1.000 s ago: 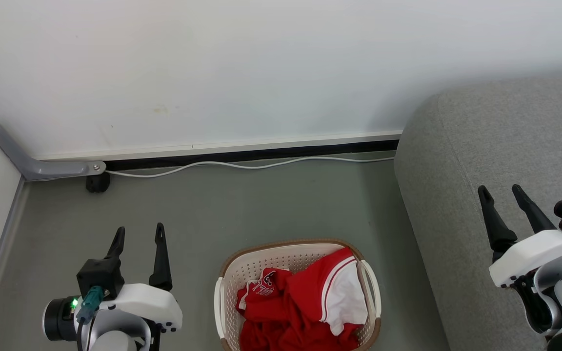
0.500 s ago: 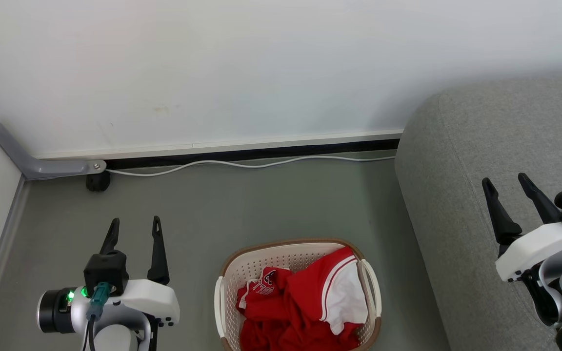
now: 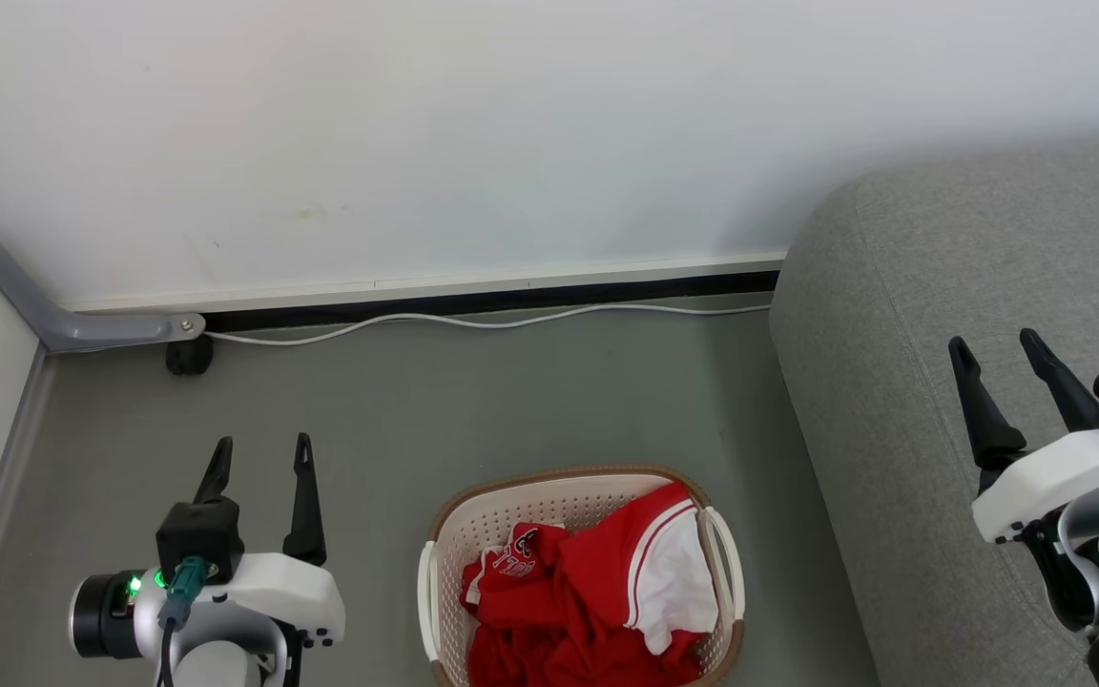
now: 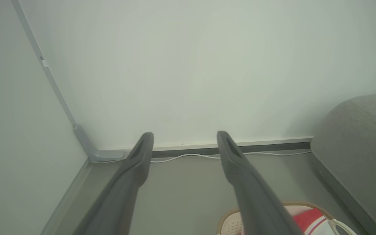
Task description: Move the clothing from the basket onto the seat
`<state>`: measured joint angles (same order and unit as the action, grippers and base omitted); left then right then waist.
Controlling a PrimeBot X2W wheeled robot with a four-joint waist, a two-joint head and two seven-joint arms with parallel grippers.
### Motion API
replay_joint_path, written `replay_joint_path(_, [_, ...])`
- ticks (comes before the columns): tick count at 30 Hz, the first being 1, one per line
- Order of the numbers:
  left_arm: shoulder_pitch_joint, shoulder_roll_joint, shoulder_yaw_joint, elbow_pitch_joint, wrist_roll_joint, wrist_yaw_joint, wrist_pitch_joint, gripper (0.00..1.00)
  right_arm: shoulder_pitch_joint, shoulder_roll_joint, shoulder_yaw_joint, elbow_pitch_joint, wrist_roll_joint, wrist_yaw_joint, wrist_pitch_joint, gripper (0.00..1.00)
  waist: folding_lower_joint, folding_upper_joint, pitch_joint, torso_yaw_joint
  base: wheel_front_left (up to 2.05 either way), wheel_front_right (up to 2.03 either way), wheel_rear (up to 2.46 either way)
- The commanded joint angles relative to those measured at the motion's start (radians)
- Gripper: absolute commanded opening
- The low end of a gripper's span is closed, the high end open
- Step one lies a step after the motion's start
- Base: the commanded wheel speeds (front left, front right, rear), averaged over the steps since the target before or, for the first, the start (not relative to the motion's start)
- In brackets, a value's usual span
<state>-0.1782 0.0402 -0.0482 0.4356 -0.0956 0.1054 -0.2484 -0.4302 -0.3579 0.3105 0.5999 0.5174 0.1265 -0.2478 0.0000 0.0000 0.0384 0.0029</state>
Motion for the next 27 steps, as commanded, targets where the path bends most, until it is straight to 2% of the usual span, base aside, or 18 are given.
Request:
replay_joint_path(1, [-0.039, 0.011, 0.036, -0.019, 0.008, -0.007, -0.013, 1.00, 0.001, -0.014, 0.007, -0.025, -0.011, 0.004, -0.014, 1.00, 0.0000, 0.0000, 0.000, 0.000, 0.00, 0.00, 0.00])
replay_joint_path(10, [-0.037, 0.010, 0.037, -0.022, 0.015, -0.013, -0.013, 1.00, 0.011, -0.013, -0.001, -0.043, -0.014, 0.004, -0.014, 1.00, 0.0000, 0.0000, 0.007, 0.003, 0.00, 0.00, 0.00])
replay_joint_path(13, [-0.038, 0.010, 0.012, -0.030, 0.000, -0.004, -0.013, 1.00, 0.009, -0.020, -0.007, -0.068, -0.013, 0.004, -0.014, 1.00, 0.0000, 0.0000, 0.038, 0.004, 0.00, 0.00, 0.00])
replay_joint_path(18, [-0.059, 0.010, -0.047, -0.041, -0.032, 0.026, -0.013, 1.00, -0.003, -0.042, -0.015, -0.118, -0.004, 0.004, -0.014, 1.00, 0.0000, 0.0000, 0.112, 0.004, 0.00, 0.00, 0.00])
replay_joint_path(27, [-0.129, 0.010, -0.195, -0.051, -0.105, 0.105, -0.013, 1.00, -0.031, -0.103, -0.032, -0.228, 0.025, 0.004, -0.014, 1.00, 0.0000, 0.0000, 0.278, 0.009, 0.00, 0.00, 0.00])
